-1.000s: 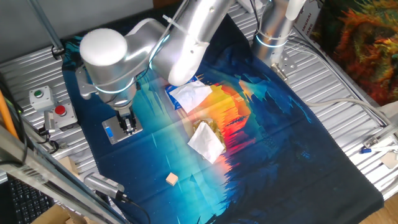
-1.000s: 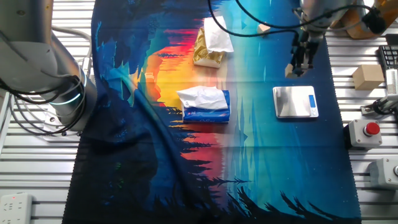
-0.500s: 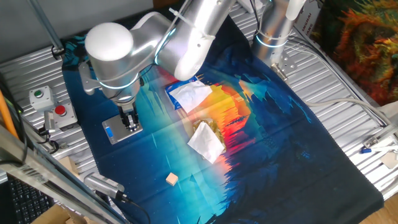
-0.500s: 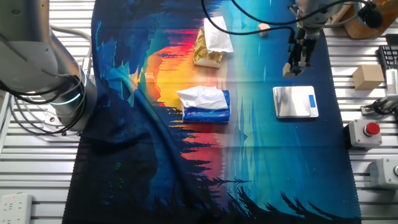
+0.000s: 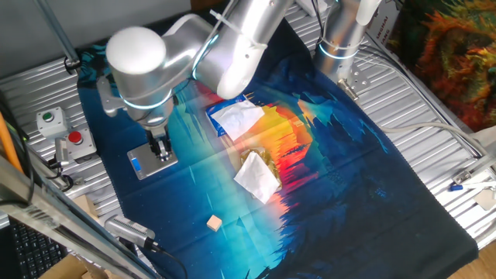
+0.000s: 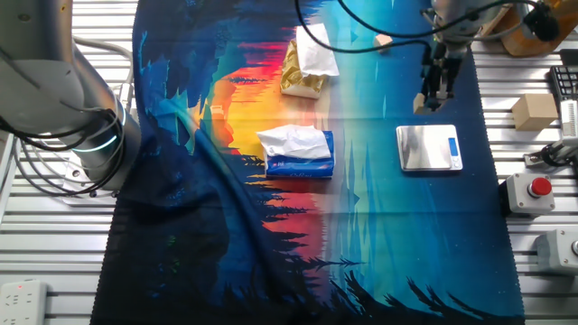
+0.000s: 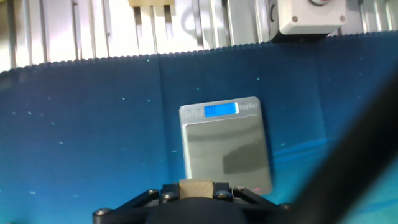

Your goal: Remove the object from the scale

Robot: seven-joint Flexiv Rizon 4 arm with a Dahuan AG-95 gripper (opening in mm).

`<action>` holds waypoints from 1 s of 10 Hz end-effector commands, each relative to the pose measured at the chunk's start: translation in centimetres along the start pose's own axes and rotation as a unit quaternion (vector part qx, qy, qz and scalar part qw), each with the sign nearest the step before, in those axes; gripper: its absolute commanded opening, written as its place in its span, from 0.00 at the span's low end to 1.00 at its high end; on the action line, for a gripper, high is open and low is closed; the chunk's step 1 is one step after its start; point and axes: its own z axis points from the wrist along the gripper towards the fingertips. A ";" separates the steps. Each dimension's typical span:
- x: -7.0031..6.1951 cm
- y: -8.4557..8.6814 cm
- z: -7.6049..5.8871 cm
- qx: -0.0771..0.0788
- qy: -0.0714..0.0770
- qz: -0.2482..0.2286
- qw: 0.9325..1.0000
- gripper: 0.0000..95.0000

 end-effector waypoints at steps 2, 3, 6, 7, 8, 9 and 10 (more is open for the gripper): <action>4.0 -4.9 -2.3 -0.003 0.004 -0.013 1.000 0.00; 6.4 -5.5 -2.9 -0.003 0.004 -0.011 1.000 0.00; 9.7 -7.1 -3.5 -0.008 0.019 -0.007 1.000 0.00; 9.7 -7.1 -3.4 -0.008 0.019 -0.003 1.000 0.00; 9.7 -7.1 -3.3 -0.007 0.018 -0.002 1.000 0.00; 9.6 -7.2 -2.8 -0.007 0.013 0.001 1.000 0.00; 9.6 -7.2 -1.9 -0.007 0.009 0.005 1.000 0.00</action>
